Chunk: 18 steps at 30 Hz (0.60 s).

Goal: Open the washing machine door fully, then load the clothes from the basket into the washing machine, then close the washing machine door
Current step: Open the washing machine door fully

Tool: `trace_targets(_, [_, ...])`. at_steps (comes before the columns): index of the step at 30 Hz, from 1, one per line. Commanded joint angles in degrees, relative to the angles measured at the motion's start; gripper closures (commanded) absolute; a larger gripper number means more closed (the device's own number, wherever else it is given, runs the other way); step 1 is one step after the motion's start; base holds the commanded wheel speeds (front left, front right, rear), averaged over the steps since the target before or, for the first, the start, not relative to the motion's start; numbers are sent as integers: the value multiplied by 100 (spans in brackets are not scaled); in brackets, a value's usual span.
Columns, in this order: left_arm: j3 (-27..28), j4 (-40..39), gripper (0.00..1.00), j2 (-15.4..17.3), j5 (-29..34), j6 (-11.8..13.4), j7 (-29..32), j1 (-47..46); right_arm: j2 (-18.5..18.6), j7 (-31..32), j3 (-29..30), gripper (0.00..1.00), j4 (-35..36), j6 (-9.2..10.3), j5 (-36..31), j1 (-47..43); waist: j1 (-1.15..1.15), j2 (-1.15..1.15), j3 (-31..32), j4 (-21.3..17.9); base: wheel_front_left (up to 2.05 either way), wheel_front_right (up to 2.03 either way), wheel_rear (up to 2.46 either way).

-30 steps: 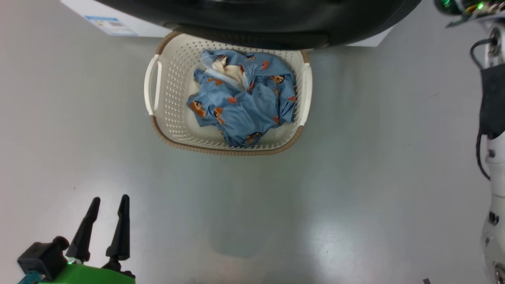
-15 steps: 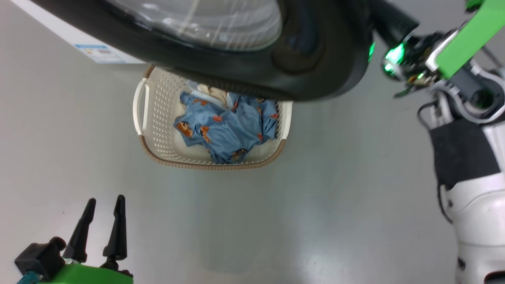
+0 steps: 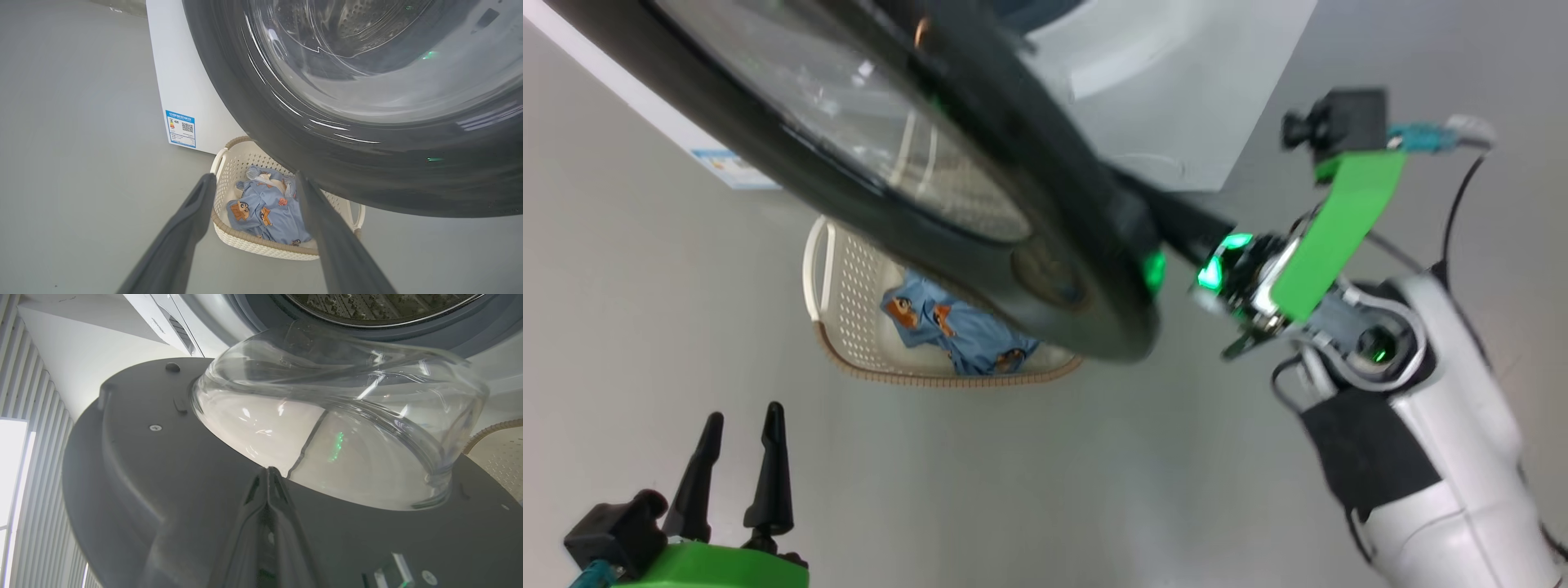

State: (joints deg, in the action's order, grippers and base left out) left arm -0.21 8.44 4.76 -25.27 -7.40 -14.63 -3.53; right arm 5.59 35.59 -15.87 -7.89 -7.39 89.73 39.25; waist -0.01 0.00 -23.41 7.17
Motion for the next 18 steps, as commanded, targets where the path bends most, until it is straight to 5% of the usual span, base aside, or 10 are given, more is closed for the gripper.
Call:
trace_targets(1, [171,-76,0,89,28,-9,-37,39,-189,-65,-214,100,224,-10,-36,-192,1,0,204,-34,0,0,0])
trace_targets(18, [142,71,0,-10,-24,-9,-37,311,-269,-856,-1687,100,-116,-10,188,-728,1,0,1181,124,0,0,0])
